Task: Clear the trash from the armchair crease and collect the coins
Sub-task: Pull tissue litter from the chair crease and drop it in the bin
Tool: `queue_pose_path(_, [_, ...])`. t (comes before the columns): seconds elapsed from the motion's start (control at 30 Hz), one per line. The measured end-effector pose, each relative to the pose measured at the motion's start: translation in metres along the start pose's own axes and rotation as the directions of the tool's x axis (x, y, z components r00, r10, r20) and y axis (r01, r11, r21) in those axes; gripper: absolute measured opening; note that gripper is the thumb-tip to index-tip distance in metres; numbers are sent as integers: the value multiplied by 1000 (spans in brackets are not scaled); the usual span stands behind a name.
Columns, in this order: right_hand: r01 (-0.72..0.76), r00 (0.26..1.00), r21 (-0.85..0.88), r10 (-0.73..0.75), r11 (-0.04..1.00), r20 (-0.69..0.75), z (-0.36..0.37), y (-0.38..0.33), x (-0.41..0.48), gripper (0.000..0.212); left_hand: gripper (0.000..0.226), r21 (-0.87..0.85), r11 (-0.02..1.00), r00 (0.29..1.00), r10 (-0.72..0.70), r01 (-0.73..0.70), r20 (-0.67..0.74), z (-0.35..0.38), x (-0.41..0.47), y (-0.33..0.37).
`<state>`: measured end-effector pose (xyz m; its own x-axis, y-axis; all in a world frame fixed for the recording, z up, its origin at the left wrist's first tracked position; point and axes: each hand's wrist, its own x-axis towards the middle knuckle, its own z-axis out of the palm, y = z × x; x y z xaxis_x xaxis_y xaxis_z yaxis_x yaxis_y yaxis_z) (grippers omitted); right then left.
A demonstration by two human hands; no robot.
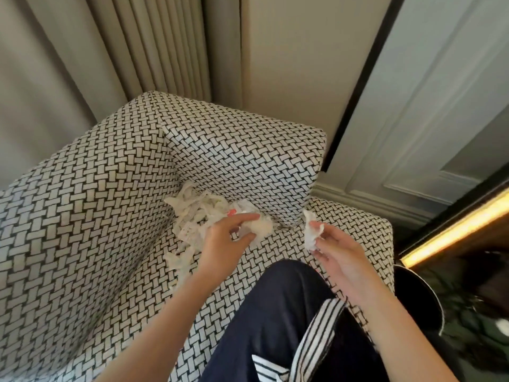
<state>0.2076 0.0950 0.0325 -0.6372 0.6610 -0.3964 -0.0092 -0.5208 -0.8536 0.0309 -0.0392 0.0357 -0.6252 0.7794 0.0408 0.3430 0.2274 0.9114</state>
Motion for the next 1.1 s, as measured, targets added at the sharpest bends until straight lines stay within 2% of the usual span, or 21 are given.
queue_pose_path(0.13, [44, 994, -43, -48, 998, -97, -40, -25, -17, 47, 35, 11, 994, 991, 108, -109, 81, 44, 16, 31])
queue_pose_path(0.27, [73, 978, -101, -91, 992, -188, -85, -39, -35, 37, 23, 8, 992, 980, 121, -124, 155, 99, 29, 59])
queue_pose_path(0.4, [46, 948, -119, -81, 992, -309, -135, -42, -51, 36, 19, 41, 997, 975, 51, -61, 218, 159, 36, 75])
queue_pose_path(0.5, [24, 897, -75, -55, 997, -439, -164, -37, -60, 34, 25, -1, 995, 952, -91, 95, 293, 199, 37, 76])
queue_pose_path(0.6, [29, 860, -28, -40, 999, -509, -197, -27, -69, 30, 35, -80, 912, 852, -341, 402, 398, 242, 36, 76])
queue_pose_path(0.67, [27, 830, 40, 0, 999, -558, -219, -16, -71, 29, 39, -170, 770, 741, -489, 614, 460, 264, 35, 77])
queue_pose_path(0.73, [30, 793, 144, 64, 989, -605, -241, -3, -71, 32, 40, -260, 606, 633, -552, 751, 543, 282, 35, 81])
queue_pose_path(0.8, [41, 755, 258, 139, 965, -640, -259, 10, -70, 35, 38, -291, 478, 546, -576, 829, 609, 297, 35, 84])
queue_pose_path(0.87, [53, 718, 358, 214, 932, -663, -274, 22, -69, 37, 40, -275, 400, 475, -587, 874, 656, 311, 36, 86])
queue_pose_path(0.97, [49, 688, 454, 300, 890, -661, -289, 36, -64, 34, 46, -288, 309, 419, -569, 907, 708, 328, 37, 87])
queue_pose_path(1.03, [38, 659, 481, 340, 876, -671, -297, 45, -60, 33, 49, -268, 313, 404, -550, 911, 731, 340, 36, 88])
queue_pose_path(1.1, [34, 636, 511, 376, 859, -674, -302, 52, -56, 33, 49, -225, 366, 399, -521, 903, 755, 348, 33, 90])
